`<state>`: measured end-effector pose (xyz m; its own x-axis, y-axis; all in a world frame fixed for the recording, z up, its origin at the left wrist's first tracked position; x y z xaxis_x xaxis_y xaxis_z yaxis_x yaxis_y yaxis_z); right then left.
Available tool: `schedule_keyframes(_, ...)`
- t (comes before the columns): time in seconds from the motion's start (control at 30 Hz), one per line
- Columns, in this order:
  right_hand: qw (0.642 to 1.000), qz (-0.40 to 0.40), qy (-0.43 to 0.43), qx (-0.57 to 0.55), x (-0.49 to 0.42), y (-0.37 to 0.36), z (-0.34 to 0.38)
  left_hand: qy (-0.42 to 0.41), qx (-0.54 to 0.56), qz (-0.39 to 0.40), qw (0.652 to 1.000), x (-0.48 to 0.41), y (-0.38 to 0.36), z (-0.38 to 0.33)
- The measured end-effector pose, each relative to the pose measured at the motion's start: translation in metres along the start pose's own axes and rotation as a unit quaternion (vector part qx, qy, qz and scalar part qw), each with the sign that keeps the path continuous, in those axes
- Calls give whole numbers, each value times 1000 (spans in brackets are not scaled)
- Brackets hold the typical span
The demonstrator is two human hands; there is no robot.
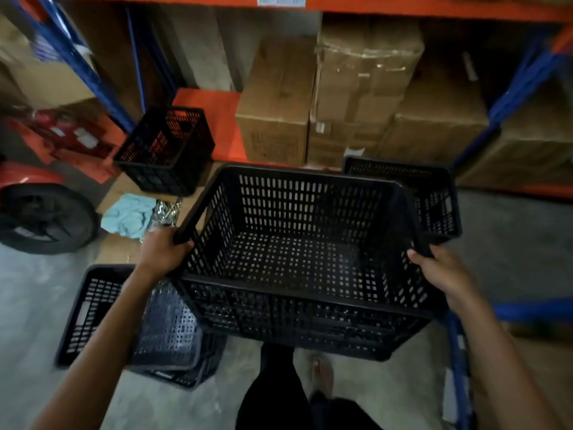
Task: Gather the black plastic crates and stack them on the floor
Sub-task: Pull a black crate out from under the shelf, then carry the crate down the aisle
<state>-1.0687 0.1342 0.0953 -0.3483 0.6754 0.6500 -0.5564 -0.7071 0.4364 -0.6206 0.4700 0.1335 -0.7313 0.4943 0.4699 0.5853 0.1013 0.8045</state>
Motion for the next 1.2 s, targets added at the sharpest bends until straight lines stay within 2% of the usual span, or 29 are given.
schedule_keyframes(0.17, 997, 34, -69, 9, 23, -9, -100, 19, -3, 87, 996, 34, -88, 25)
schedule_keyframes(0.33, 989, 70, -126, 37, -2, -43, -178, 73, -14, 162, 984, 27, -192, 60)
schedule_keyframes(0.5, 980, 88, -170, 52, -90, -112, -265, 107, -14, 183, 977, -31, -314, 114)
schedule_keyframes(0.6, 982, 59, -172, 59, -157, -152, -320, 114, -36, 189, 975, -83, -388, 143)
schedule_keyframes(0.67, 985, 35, -157, 55, -218, -184, -360, 105, -38, 168, 979, -132, -445, 160)
schedule_keyframes(0.8, 991, -14, -122, 52, -299, -220, -399, 119, -45, 95, 987, -193, -504, 187)
schedule_keyframes(0.93, 995, -60, -59, 60, -349, -244, -422, 90, -34, 42, 995, -231, -548, 205)
schedule_keyframes(1.07, 991, -103, -31, 75, -397, -265, -433, 48, 31, -7, 998, -265, -579, 206)
schedule_keyframes(1.2, 977, -162, -16, 138, -429, -284, -448, 71, 22, -12, 997, -286, -622, 218)
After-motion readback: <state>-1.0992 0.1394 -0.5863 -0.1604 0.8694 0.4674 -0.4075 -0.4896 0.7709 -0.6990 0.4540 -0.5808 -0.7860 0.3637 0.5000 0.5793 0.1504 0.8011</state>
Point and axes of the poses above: each hand's wrist, its own x-axis away from the middle knuckle, its own y-axis out of the back of the hand, z = x × y, the point moved 9 cm from there along -x, towards the middle knuckle, and after that the axes turned 13 degrees about z, right-handed, at the moved point
